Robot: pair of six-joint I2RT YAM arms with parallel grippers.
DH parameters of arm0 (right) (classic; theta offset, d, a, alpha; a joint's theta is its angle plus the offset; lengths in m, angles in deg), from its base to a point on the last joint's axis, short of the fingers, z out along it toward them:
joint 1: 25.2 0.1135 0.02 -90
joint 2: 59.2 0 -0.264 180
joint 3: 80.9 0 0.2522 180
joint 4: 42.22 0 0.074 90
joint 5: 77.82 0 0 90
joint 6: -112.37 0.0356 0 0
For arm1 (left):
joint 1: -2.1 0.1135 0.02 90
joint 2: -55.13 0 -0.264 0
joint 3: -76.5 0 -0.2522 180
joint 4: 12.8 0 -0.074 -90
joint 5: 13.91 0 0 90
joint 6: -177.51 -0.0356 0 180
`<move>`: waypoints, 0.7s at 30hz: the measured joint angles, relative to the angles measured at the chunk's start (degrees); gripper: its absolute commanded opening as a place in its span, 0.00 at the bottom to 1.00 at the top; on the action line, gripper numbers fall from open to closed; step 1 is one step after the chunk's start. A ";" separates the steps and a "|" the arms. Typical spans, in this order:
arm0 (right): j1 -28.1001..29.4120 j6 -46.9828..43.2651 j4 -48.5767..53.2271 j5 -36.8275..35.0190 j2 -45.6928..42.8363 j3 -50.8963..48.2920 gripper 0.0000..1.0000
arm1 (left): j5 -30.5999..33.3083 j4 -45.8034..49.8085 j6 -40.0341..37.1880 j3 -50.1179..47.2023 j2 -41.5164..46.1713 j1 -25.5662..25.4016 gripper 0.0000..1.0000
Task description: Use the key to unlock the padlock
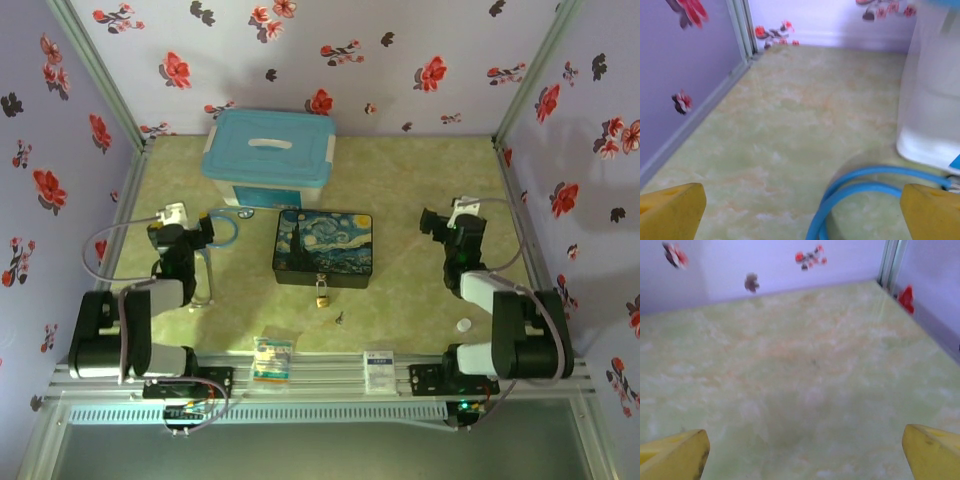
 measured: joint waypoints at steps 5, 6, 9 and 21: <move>0.00 7.82 13.16 0.07 -6.05 7.37 0.99 | 0.33 7.76 5.35 0.48 12.76 0.02 1.00; -0.20 10.45 17.09 1.01 -6.67 9.44 0.99 | -0.02 10.27 7.67 0.94 15.50 0.02 1.00; -0.96 15.15 25.55 5.81 -7.82 13.18 0.99 | -3.65 15.96 14.40 2.03 22.75 0.28 1.00; 19.78 22.38 50.66 12.31 -19.02 13.07 0.92 | -18.01 49.29 28.06 10.19 35.26 -10.86 1.00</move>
